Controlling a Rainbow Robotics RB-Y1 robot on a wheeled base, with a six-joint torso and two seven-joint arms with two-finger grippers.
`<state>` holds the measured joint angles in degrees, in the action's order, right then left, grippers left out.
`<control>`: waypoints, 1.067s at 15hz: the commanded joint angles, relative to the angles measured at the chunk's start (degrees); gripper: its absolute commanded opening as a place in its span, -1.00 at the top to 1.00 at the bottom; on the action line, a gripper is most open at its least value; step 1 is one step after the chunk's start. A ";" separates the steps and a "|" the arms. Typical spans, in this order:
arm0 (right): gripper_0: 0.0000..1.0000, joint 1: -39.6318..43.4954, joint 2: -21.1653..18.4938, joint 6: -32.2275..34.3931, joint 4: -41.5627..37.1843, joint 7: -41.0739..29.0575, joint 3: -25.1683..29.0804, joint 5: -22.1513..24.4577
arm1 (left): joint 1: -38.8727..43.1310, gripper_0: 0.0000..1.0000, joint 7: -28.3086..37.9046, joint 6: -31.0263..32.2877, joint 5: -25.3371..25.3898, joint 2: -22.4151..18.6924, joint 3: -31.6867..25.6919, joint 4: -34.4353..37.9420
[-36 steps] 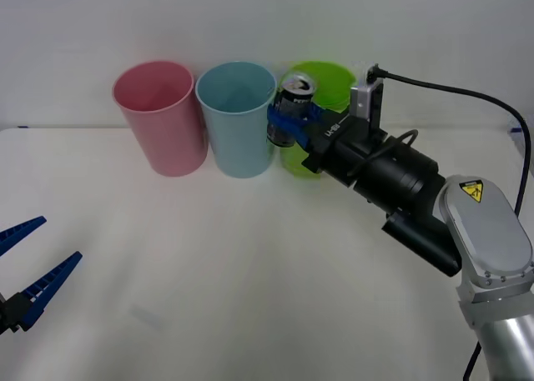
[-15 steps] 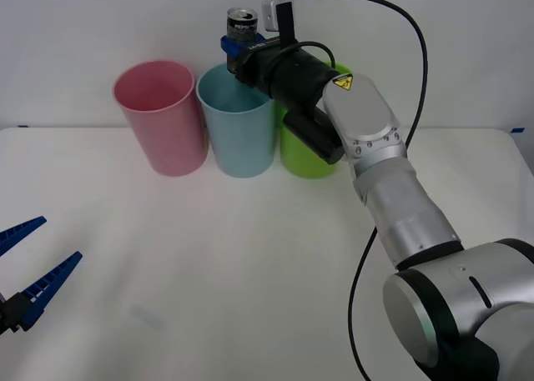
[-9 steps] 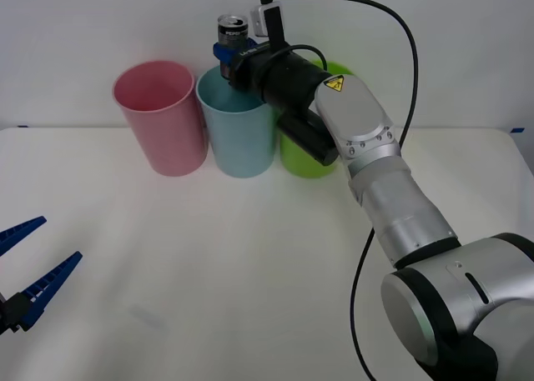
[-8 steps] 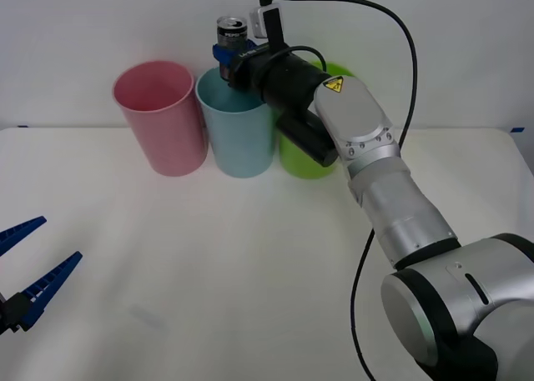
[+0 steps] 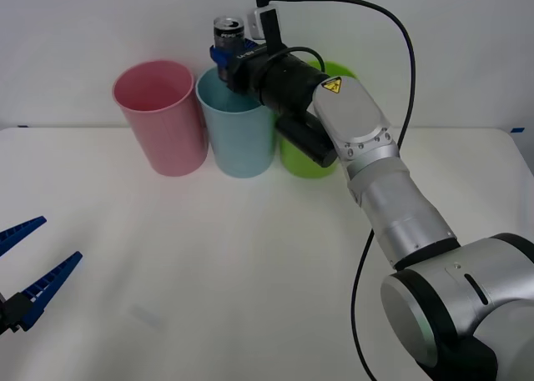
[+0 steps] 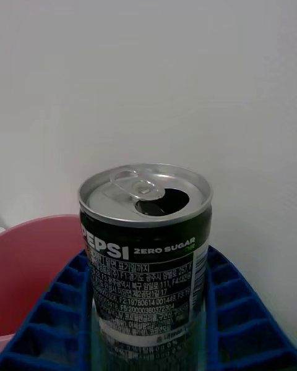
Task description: Grasp the object on the table and drop it into the matching bin: aluminum can to the light blue bin, PET bottle to the pink bin.
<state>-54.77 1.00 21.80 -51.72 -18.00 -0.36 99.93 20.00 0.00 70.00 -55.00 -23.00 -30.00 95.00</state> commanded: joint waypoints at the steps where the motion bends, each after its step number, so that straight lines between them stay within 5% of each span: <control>1: -1.00 0.01 0.00 0.00 0.04 0.60 0.18 -0.08 | 0.00 -1.00 0.00 0.00 0.00 0.00 0.00 0.00; 10: -1.00 1.33 0.00 8.88 -1.46 2.18 0.88 -5.71 | 0.00 -1.00 0.00 0.00 0.00 0.00 0.00 0.00; 16: -1.00 13.02 -4.26 13.36 -18.51 0.78 -1.31 -7.29 | 0.00 -1.00 0.00 0.00 0.00 0.00 0.00 0.00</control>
<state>-43.14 -2.44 34.46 -68.14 -17.01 -1.06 93.27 20.00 0.00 70.00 -55.00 -23.00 -30.00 95.00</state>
